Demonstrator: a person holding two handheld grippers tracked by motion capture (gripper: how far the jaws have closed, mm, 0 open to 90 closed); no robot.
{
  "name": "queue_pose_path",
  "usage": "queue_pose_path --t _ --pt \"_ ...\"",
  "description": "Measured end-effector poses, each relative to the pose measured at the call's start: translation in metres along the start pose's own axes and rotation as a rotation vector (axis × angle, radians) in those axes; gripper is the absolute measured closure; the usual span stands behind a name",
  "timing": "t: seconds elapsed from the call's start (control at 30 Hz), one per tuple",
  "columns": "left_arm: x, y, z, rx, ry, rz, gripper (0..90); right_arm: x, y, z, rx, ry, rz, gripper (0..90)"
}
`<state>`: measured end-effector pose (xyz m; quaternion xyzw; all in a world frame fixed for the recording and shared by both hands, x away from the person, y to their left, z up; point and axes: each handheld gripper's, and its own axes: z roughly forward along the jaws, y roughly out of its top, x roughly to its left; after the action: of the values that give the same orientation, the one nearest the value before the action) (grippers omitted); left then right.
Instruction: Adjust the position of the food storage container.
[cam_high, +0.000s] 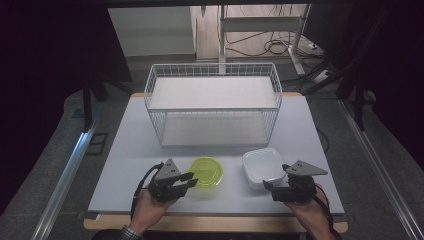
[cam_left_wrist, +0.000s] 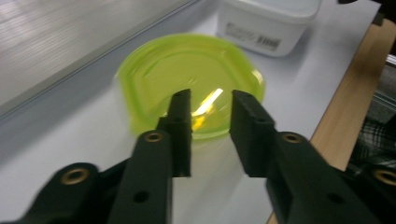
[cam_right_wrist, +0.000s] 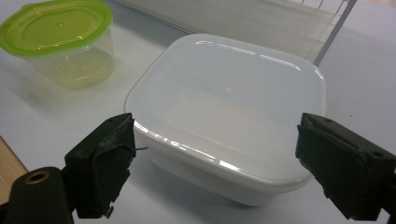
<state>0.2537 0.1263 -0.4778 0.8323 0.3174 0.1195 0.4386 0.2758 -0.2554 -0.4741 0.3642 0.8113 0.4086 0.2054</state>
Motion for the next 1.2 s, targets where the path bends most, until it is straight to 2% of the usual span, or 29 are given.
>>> queue_pose_path --t 0.07,0.17,0.27,0.47,0.7,0.8,0.93,1.03,1.2 --pt "-0.004 0.005 0.006 0.007 -0.002 0.014 78.6 -0.001 0.0 -0.001 -0.005 0.006 0.007 12.4" --pt "-0.009 0.013 0.016 0.009 -0.027 0.025 86.1 -0.001 0.0 -0.001 -0.013 0.008 0.009 12.4" --pt "-0.013 0.02 0.026 0.015 -0.048 0.033 89.4 -0.001 0.0 -0.001 -0.012 0.005 0.007 12.4" --pt "-0.017 0.031 0.048 0.037 -0.066 0.042 89.7 -0.002 0.0 -0.001 -0.01 0.003 0.009 12.4" --pt "-0.024 0.037 0.064 0.059 -0.077 0.052 89.7 -0.003 0.0 -0.002 -0.013 0.007 0.012 12.5" --pt "-0.026 0.039 0.071 0.077 -0.068 0.069 89.7 -0.003 0.0 -0.002 -0.013 0.006 0.011 12.5" --pt "-0.025 0.038 0.074 0.077 -0.061 0.067 89.7 -0.003 0.0 -0.002 -0.012 0.004 0.009 12.5" --pt "-0.024 0.038 0.073 0.078 -0.039 0.074 89.7 -0.003 0.0 -0.002 -0.015 0.003 0.009 12.5" --pt "-0.015 0.036 0.071 0.071 0.003 0.056 89.7 -0.003 0.0 -0.002 -0.015 0.001 0.008 12.5"
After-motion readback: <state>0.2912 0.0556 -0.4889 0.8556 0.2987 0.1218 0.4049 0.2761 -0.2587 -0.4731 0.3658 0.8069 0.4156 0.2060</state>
